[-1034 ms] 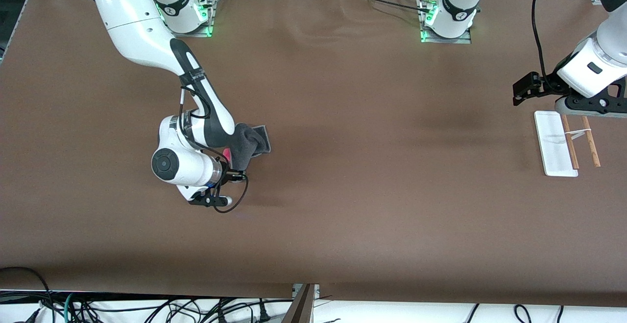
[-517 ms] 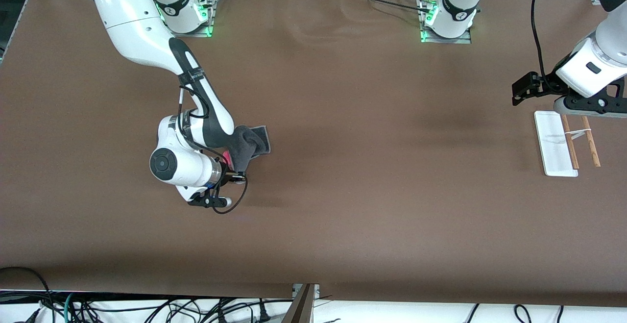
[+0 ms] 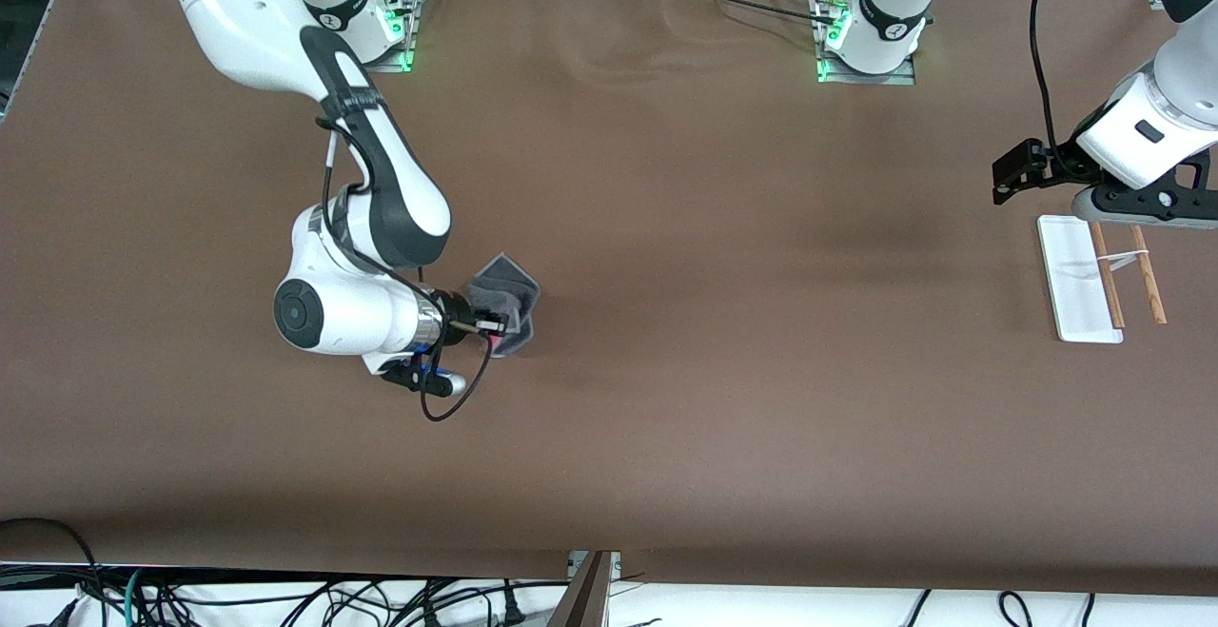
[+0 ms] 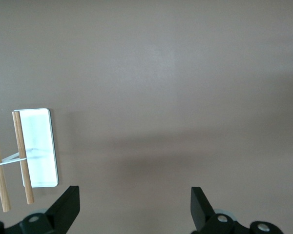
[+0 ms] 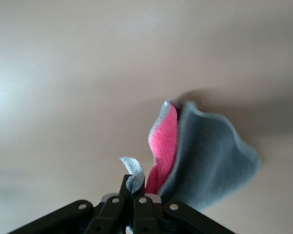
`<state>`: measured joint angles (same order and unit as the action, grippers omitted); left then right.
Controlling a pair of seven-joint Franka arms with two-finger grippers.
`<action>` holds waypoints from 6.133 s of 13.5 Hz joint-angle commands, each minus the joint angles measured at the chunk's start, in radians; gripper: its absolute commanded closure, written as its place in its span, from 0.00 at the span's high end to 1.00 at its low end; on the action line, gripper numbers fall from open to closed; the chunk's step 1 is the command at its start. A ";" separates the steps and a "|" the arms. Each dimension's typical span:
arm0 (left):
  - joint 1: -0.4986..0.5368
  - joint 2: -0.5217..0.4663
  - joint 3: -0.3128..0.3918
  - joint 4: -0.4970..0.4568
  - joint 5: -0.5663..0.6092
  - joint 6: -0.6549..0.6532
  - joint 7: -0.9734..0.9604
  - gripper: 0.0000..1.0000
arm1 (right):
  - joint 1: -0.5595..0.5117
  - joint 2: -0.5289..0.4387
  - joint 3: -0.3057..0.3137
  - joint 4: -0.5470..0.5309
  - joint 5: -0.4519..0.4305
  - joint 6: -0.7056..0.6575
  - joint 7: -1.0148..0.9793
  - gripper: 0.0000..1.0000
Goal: Pass towel and hang on rack
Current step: 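Lift the towel with the right gripper while the left gripper approaches, then carry the towel toward the left gripper while the left gripper reaches it, then close the left gripper on the towel edge, then open the right gripper and release the towel to the left gripper, then carry the towel with the left gripper while the right gripper retracts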
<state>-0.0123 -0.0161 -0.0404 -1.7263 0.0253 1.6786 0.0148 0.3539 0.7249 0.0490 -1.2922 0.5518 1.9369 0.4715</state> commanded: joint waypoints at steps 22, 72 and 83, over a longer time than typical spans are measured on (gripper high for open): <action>-0.002 0.203 -0.015 -0.002 -0.810 -0.105 0.869 1.00 | 0.040 -0.024 0.419 0.257 0.247 0.412 0.928 0.00; 0.032 0.381 -0.047 -0.084 -1.042 0.044 1.665 0.00 | -0.170 -0.135 0.319 0.135 -0.111 0.035 0.554 1.00; 0.288 0.387 -0.044 0.186 -0.190 -0.379 1.407 0.00 | -0.171 -0.567 -0.078 -0.237 -0.424 -0.302 -0.283 1.00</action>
<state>0.2120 0.3639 -0.0726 -1.5893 -0.2534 1.3541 1.4374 0.1758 0.1993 -0.0233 -1.4909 0.2001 1.6413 0.2396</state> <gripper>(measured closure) 0.982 0.000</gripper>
